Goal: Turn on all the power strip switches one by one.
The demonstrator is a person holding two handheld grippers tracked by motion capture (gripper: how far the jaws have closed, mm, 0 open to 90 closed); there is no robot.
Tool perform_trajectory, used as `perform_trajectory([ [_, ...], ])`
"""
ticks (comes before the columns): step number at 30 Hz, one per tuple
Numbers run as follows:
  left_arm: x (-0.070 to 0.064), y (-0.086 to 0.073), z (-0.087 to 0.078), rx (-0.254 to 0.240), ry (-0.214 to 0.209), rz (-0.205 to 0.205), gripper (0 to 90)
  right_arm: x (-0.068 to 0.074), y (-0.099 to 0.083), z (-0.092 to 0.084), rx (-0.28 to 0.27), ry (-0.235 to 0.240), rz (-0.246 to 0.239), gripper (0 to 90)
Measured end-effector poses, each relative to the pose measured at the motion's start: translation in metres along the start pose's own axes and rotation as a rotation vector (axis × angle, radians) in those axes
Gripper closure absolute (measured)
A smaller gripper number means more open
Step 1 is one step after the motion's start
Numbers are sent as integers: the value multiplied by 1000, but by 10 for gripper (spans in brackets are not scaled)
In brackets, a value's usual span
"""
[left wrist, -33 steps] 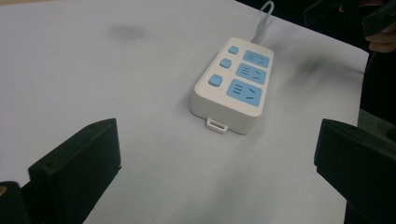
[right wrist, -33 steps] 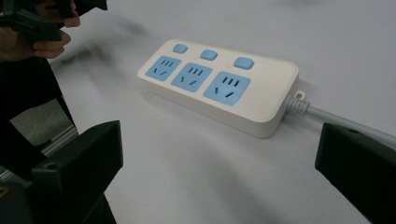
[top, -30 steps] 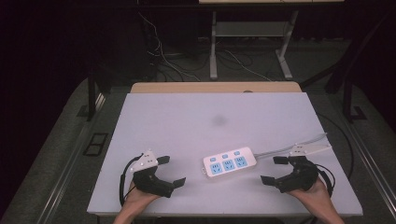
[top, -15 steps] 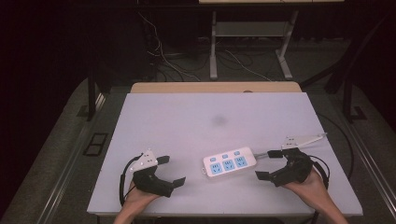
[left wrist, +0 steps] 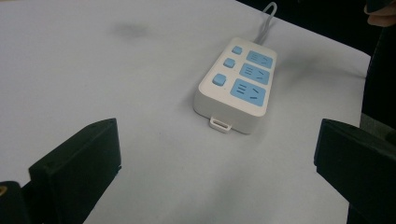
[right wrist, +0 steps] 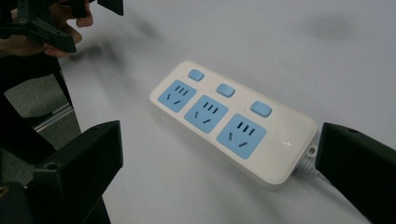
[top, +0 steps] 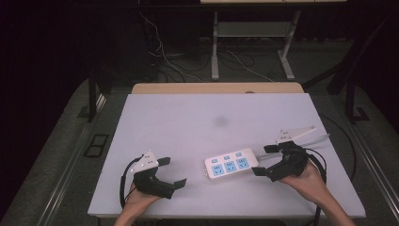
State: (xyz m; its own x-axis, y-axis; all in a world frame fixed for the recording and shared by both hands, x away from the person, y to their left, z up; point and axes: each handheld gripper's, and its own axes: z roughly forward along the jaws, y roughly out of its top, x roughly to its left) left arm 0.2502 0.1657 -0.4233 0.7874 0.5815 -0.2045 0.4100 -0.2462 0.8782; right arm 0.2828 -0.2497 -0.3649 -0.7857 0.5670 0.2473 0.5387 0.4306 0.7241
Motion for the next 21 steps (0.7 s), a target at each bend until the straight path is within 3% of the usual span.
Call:
perform_trajectory([
  [21, 0, 0, -1, -3, 3, -1, 0, -7, 32, 19, 98, 9, -51, 7],
])
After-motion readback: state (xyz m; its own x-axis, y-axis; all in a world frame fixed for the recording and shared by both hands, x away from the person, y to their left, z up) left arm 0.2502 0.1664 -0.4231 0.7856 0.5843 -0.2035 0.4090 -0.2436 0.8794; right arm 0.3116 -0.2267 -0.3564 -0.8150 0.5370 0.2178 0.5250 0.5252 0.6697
